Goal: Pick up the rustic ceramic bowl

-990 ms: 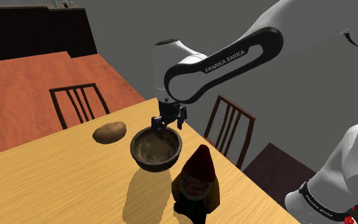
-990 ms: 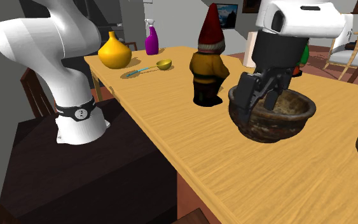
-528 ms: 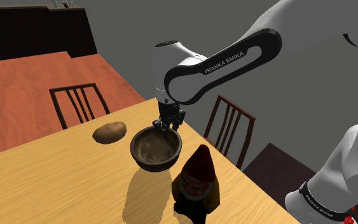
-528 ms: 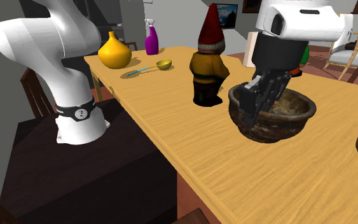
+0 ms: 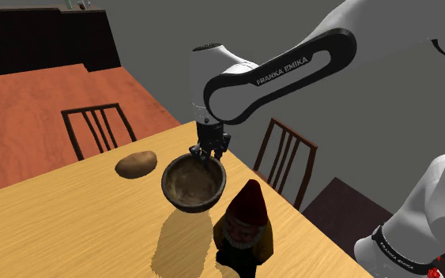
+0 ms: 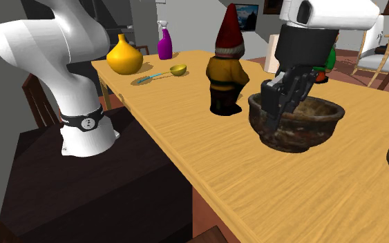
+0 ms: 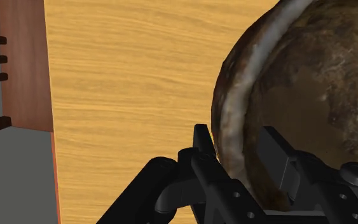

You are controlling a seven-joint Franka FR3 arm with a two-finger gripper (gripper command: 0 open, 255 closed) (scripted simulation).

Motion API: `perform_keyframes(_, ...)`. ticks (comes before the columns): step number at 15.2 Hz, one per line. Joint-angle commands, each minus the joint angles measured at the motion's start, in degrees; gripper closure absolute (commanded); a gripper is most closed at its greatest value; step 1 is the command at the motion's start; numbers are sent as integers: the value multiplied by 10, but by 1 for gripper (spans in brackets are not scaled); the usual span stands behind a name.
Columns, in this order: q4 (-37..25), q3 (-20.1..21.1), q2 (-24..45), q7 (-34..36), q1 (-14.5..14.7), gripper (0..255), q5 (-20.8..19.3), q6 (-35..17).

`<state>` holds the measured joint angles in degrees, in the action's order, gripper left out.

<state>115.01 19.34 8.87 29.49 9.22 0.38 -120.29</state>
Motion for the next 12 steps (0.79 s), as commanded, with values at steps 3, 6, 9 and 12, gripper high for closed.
perform_keyframes(3,-16,0,-13,-4,-2,255,5,28)
perform_keyframes(6,-29,0,-22,-5,-3,255,8,49)
perform_keyframes(9,-44,0,-30,-6,-4,255,10,71)
perform_keyframes(12,-55,0,-35,-7,-4,255,12,87)
